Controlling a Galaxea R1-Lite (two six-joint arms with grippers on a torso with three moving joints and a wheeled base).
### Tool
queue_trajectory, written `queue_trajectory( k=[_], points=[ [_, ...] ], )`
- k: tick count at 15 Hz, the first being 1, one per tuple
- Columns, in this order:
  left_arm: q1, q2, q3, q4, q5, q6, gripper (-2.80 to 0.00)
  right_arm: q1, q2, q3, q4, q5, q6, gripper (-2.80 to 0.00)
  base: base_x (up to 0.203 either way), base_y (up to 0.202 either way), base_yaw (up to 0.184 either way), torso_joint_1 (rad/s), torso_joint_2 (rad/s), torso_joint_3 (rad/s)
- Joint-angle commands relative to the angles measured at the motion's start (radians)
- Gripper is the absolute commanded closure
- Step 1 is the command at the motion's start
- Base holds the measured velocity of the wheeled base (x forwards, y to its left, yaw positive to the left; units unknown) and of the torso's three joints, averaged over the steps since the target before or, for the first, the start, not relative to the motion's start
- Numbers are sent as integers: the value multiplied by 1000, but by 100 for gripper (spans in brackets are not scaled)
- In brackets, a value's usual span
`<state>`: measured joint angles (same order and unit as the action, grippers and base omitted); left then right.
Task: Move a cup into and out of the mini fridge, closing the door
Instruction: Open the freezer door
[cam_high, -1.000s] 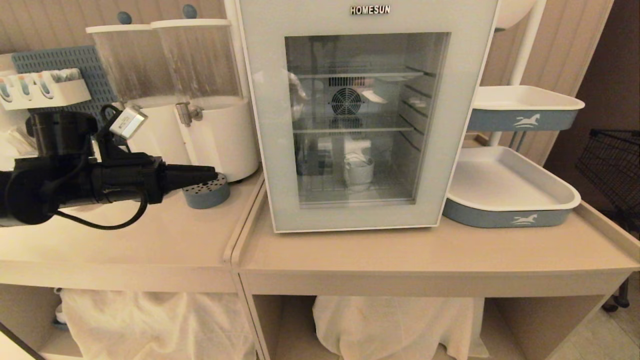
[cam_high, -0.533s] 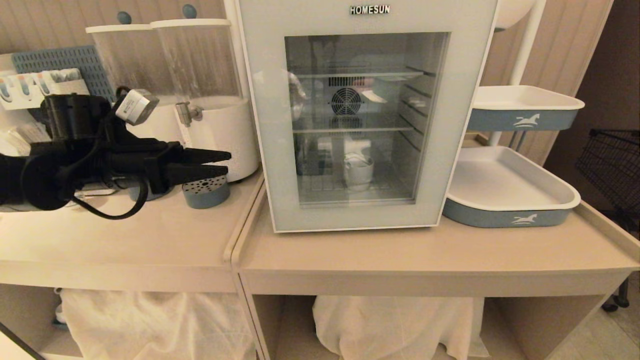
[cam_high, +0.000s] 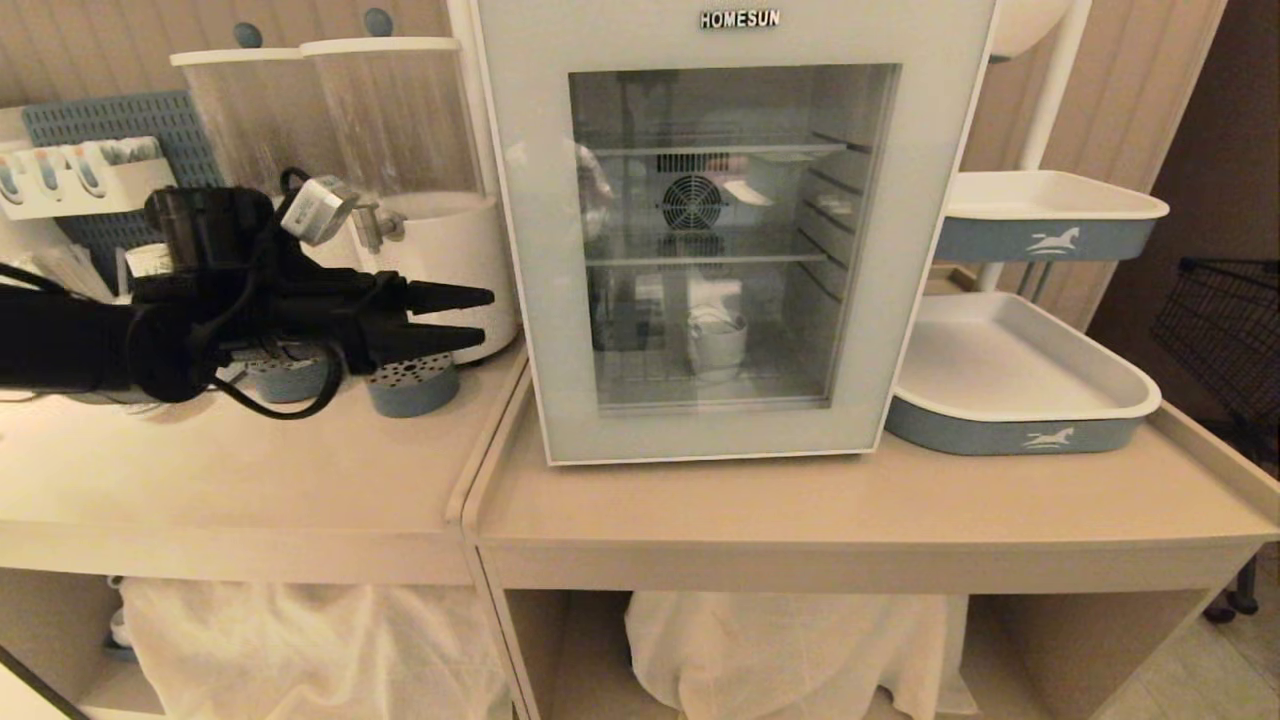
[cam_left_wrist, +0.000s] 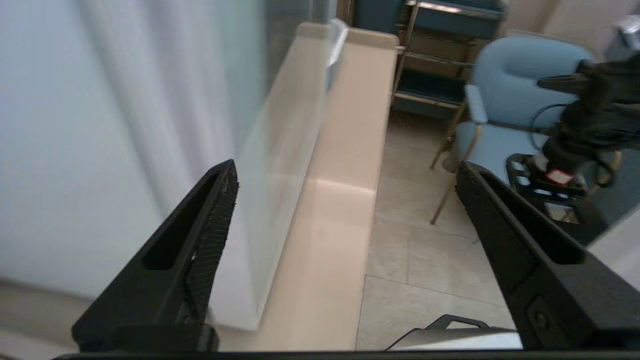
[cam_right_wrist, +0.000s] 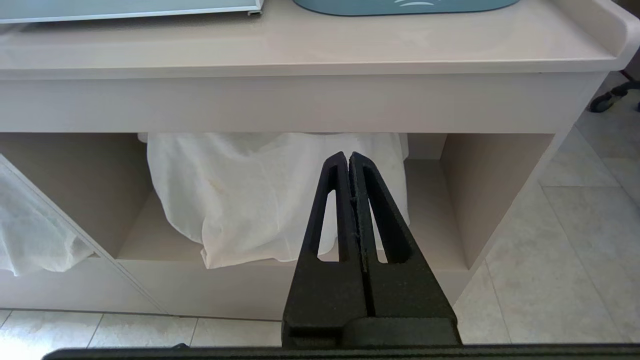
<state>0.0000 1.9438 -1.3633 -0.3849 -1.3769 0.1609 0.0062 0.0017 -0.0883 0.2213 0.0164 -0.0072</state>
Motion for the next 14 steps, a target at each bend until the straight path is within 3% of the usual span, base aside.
queue_trajectory(
  k=[1,14],
  points=[
    [0,36,-15,-4,-1,0,-280,0,1,-1,1,0,0,0,0,0,0,0,0,0],
    [-63,84,-61,-5,4,-1,-280,0,1,1,-2,0,0,0,0,0,0,0,0,0]
  ],
)
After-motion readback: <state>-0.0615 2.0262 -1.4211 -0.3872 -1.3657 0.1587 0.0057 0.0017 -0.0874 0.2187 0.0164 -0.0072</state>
